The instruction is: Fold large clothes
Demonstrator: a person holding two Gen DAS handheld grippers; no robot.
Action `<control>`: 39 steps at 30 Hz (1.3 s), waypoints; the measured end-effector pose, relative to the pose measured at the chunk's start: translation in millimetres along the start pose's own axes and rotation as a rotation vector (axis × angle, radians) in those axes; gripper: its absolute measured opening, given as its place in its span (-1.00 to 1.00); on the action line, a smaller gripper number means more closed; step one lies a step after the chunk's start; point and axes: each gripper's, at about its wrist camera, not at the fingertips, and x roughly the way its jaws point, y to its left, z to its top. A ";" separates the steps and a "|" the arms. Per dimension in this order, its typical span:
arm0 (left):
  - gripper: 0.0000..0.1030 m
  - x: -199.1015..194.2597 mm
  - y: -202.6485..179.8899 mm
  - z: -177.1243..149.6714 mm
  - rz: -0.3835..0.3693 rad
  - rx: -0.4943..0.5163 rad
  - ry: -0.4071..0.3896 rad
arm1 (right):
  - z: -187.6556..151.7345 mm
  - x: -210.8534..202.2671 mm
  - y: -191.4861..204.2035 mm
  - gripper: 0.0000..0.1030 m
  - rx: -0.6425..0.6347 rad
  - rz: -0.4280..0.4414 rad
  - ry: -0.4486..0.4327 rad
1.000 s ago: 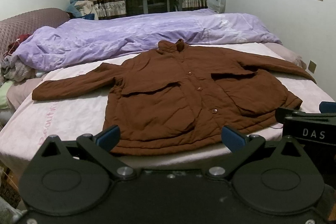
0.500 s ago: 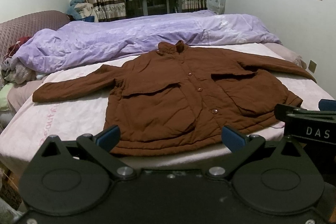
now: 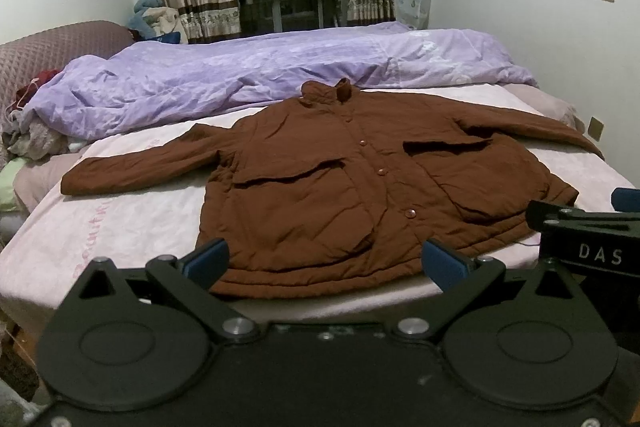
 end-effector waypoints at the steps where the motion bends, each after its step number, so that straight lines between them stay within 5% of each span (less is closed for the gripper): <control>1: 1.00 0.8 1.3 -1.0 -0.006 -0.006 -0.001 | -0.5 1.7 0.0 1.00 0.004 0.005 0.004; 7: 1.00 20.7 12.2 -2.6 0.024 -0.028 -0.027 | 2.7 15.7 -4.6 1.00 0.012 0.053 -0.007; 10: 1.00 57.2 49.2 8.9 0.117 -0.052 -0.035 | 16.9 36.0 -9.9 1.00 -0.025 0.073 -0.025; 18: 1.00 196.4 265.2 38.7 0.376 -0.331 0.053 | 61.9 135.3 -29.5 1.00 -0.080 -0.072 0.031; 23: 1.00 287.1 400.2 57.3 0.646 -0.430 0.120 | 79.9 191.4 -38.3 1.00 -0.057 -0.087 0.100; 28: 1.00 359.6 491.5 68.6 0.712 -0.563 0.203 | 87.5 228.9 -40.3 1.00 -0.027 -0.108 0.140; 32: 1.00 386.3 538.4 54.6 0.599 -0.760 0.224 | 90.2 252.5 -41.1 1.00 -0.013 -0.116 0.173; 34: 1.00 390.7 534.4 55.4 0.623 -0.715 0.203 | 90.3 260.2 -40.2 1.00 -0.024 -0.130 0.181; 36: 0.65 394.1 530.6 57.1 0.642 -0.684 0.179 | 92.2 268.4 -41.9 1.00 -0.025 -0.137 0.189; 38: -0.48 394.1 525.6 62.6 0.588 -0.652 0.148 | 93.9 275.9 -46.4 1.00 -0.018 -0.130 0.200; 39: -0.61 391.7 521.9 67.5 0.569 -0.651 0.140 | 95.2 279.6 -49.0 1.00 -0.014 -0.129 0.202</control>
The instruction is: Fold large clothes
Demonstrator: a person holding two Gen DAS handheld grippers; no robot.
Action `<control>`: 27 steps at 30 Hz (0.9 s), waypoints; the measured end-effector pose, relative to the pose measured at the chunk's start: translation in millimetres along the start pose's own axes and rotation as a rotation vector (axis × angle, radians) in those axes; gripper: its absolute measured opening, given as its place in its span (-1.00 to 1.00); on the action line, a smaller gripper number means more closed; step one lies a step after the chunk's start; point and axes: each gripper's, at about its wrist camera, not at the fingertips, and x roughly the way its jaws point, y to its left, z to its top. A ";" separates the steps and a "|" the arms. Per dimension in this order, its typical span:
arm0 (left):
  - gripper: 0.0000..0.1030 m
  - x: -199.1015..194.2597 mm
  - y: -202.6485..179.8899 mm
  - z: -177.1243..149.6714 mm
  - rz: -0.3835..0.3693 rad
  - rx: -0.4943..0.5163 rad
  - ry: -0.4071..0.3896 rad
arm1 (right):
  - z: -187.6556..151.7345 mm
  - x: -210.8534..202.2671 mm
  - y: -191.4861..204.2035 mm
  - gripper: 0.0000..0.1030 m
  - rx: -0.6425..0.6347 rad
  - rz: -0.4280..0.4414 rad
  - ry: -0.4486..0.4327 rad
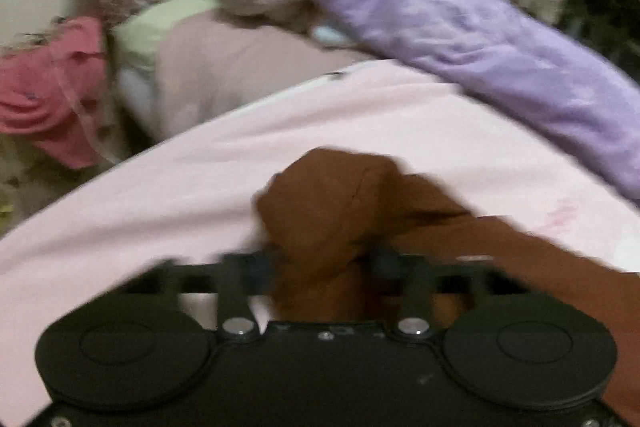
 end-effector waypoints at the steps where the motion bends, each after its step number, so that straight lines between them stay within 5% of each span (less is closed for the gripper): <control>1: -0.74 -3.1 -5.9 2.6 0.011 0.016 -0.004 | 1.8 2.3 -2.0 1.00 0.001 0.002 0.002; 5: -0.83 -25.9 -30.5 4.9 -0.030 0.066 -0.041 | 18.7 16.5 -10.3 1.00 0.000 0.028 -0.007; 10: -0.83 -102.8 -102.2 -5.0 -0.216 0.172 -0.128 | 42.6 38.0 -28.6 1.00 -0.018 0.010 -0.040; 16: -0.83 -213.9 -245.2 -51.3 -0.537 0.324 -0.196 | 54.2 58.6 -55.9 1.00 -0.041 -0.057 -0.042; 20: -0.83 -269.9 -338.4 -96.2 -0.787 0.364 -0.162 | 61.0 69.7 -75.2 1.00 -0.034 -0.075 -0.045; 23: -0.82 -290.7 -399.5 -133.6 -1.013 0.325 -0.041 | 58.7 84.5 -86.2 1.00 0.007 -0.125 -0.038; 27: -0.82 -295.5 -469.6 -201.2 -1.086 0.388 0.050 | 50.1 99.9 -96.9 1.00 0.072 -0.083 0.027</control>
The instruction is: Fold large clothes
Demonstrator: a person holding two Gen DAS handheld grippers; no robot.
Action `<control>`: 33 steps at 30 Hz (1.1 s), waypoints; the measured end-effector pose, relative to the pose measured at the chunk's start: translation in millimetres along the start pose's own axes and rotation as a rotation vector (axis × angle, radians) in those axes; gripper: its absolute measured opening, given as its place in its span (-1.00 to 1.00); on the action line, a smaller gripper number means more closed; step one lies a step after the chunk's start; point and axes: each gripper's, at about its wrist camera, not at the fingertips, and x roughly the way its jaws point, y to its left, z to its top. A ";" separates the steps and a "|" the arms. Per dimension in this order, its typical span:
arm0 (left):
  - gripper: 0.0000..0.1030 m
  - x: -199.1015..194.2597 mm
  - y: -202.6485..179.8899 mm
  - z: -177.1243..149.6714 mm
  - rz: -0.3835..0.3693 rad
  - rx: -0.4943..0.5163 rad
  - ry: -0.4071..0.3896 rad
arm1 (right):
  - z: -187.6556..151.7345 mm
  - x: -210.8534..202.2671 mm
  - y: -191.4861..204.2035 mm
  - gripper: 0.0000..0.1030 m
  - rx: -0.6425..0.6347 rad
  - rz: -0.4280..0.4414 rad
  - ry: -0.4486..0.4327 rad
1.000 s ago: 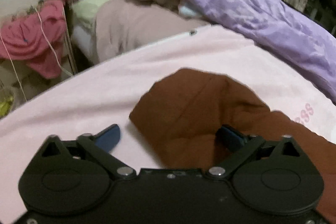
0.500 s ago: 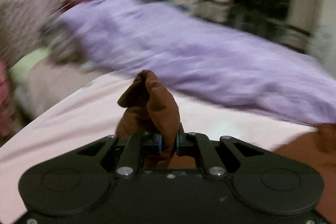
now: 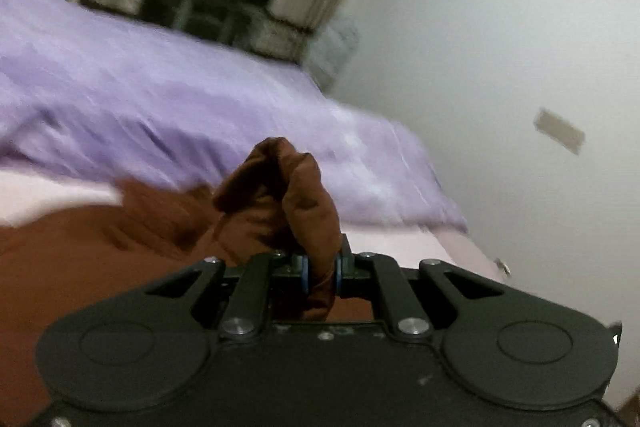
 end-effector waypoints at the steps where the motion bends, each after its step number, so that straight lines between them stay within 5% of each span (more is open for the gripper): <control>1: -0.82 22.9 -6.7 -14.0 -0.016 -0.007 0.049 | -1.2 1.0 -2.8 1.00 0.010 0.005 0.002; 6: -0.75 104.2 -20.8 -76.0 -0.036 -0.024 0.267 | 0.2 -0.6 -12.6 1.00 0.041 -0.002 0.002; 9: -0.08 136.2 -21.9 -101.4 -0.053 -0.005 0.379 | 2.4 -1.0 -13.4 1.00 0.041 -0.003 0.003; 11: 0.35 129.7 -33.9 -102.4 -0.091 0.033 0.347 | 3.3 -0.7 -12.7 1.00 0.027 -0.011 0.003; 16: 0.38 101.8 -43.3 -86.4 -0.233 0.056 0.363 | 3.7 -6.1 -29.6 1.00 0.082 0.001 -0.013; 22: 0.48 7.3 -18.5 -74.9 -0.288 0.127 0.205 | -6.3 -0.4 -67.2 1.00 0.113 -0.072 -0.021; 28: 0.49 -33.8 30.4 -67.1 0.068 0.250 0.167 | -20.4 9.7 -141.6 1.00 0.374 -0.069 0.043; 31: 0.49 -41.7 61.1 -73.1 0.236 0.263 0.183 | -34.3 22.2 -189.5 1.00 0.638 0.025 0.084; 33: 0.49 -45.5 74.6 -76.1 0.312 0.269 0.192 | -44.3 23.1 -210.8 1.00 0.796 0.122 0.025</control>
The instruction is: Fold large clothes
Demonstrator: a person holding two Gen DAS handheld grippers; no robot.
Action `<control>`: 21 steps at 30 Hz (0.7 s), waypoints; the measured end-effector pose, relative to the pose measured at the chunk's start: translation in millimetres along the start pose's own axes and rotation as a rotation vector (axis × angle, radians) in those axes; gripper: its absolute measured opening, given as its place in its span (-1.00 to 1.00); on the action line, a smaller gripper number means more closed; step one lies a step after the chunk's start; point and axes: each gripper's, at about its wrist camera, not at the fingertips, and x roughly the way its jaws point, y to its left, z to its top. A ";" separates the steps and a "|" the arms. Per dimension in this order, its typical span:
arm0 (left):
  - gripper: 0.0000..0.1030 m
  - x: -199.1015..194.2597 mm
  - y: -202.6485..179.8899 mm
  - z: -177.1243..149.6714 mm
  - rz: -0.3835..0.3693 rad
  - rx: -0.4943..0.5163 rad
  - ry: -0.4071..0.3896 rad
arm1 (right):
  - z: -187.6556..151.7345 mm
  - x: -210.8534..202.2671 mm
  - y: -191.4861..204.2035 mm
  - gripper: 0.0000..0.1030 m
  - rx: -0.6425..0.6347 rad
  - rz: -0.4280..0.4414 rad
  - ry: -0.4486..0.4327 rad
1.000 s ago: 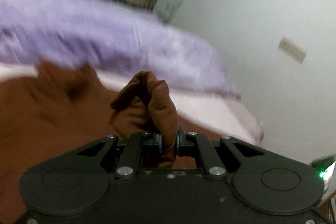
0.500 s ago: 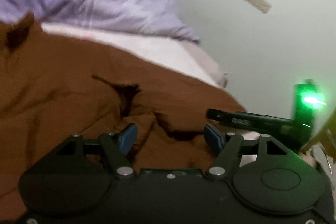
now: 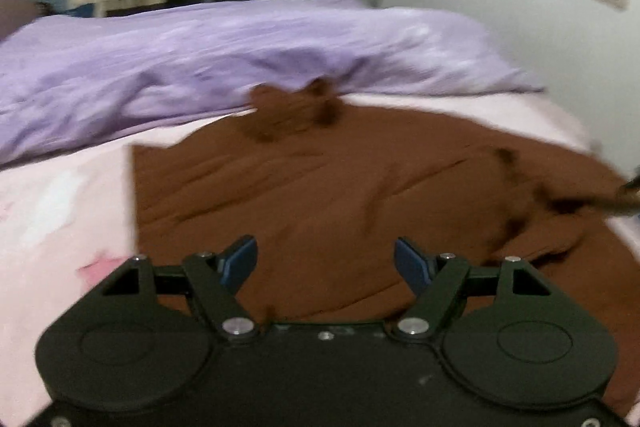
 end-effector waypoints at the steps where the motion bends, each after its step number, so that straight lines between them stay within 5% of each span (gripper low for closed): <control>1: 0.49 0.3 4.9 -4.0 0.025 0.002 0.012 | 2.8 2.4 -7.1 1.00 0.070 0.031 0.002; 4: 0.49 -1.4 13.8 -9.9 0.064 0.008 0.034 | 6.1 16.0 -6.6 1.00 0.151 0.087 -0.020; 5: 0.49 -0.4 15.6 -11.4 0.082 0.013 0.040 | 5.4 20.6 -0.3 0.86 0.137 0.084 -0.036; 6: 0.49 -6.5 20.0 -14.6 0.094 0.017 0.043 | 4.4 24.7 7.0 0.40 0.107 0.074 -0.040; 7: 0.49 -7.1 22.0 -15.9 0.110 0.023 0.042 | 4.7 32.2 11.8 -0.64 0.074 0.087 -0.003; 8: 0.49 -16.1 27.8 -21.7 0.121 0.024 0.039 | 2.9 36.7 13.6 -0.81 0.075 0.092 0.019; 12: 0.49 -30.5 45.5 -17.5 0.148 -0.004 0.039 | -10.8 8.6 51.1 -0.86 -0.047 0.121 -0.111; 16: 0.49 -36.1 53.3 -14.7 0.163 -0.028 0.040 | -37.0 -36.5 115.9 -0.87 -0.270 0.315 -0.200; 19: 0.49 -41.4 56.9 -10.9 0.189 -0.076 0.023 | -74.7 -36.0 158.3 -0.85 -0.395 0.466 -0.088; 21: 0.49 -44.1 58.8 -7.9 0.189 -0.090 0.003 | -105.2 -15.4 179.7 -0.85 -0.453 0.475 0.037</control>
